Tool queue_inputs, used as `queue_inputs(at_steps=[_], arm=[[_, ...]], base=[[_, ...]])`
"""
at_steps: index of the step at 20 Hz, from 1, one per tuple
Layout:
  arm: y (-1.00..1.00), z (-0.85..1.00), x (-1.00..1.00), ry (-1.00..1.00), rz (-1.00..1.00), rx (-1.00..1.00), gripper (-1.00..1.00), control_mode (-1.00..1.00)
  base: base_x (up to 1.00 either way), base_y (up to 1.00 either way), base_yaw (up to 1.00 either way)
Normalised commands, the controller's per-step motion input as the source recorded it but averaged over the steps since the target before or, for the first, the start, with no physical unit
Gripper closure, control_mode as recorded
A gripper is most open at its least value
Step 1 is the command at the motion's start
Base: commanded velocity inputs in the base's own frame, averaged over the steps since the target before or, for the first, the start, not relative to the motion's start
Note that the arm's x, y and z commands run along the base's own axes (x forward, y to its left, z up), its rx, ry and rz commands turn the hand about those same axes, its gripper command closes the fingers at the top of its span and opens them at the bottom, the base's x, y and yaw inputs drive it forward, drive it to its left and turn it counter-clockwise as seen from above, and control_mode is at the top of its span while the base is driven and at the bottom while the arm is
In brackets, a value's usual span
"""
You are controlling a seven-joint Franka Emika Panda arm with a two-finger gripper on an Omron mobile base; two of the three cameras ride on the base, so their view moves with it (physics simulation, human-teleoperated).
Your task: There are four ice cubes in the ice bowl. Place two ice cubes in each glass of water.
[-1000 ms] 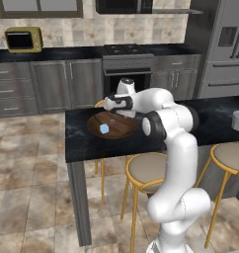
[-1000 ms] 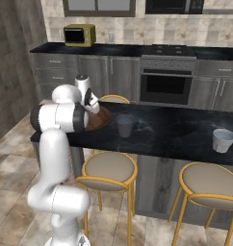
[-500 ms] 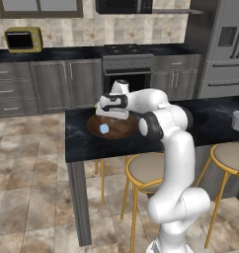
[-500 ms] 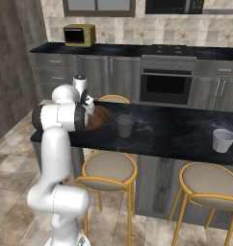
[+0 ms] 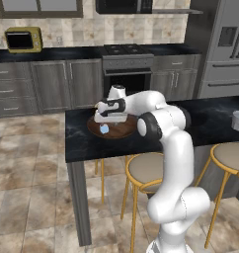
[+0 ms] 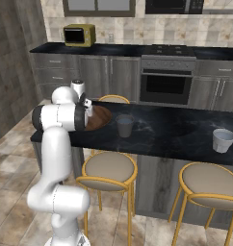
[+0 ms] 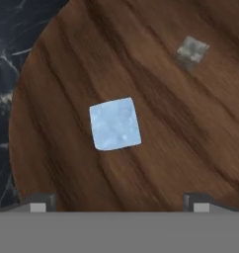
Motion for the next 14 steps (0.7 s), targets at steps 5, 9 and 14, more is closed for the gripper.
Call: queue_inputs(at_steps=[5, 9, 14], arm=[[0.17, -0.24, 0.25, 0.0, 0.08, -0.09, -1.0, -1.0], [0.09, -0.26, 0.25, 0.0, 0.07, -0.05, -1.0, -1.0], [0.0, -0.14, 0.3, 0.0, 0.07, -0.02, -1.0, -1.0]], base=[[0.0, 0.0, 0.0], [0.0, 0.0, 0.0], [0.0, 0.0, 0.0]])
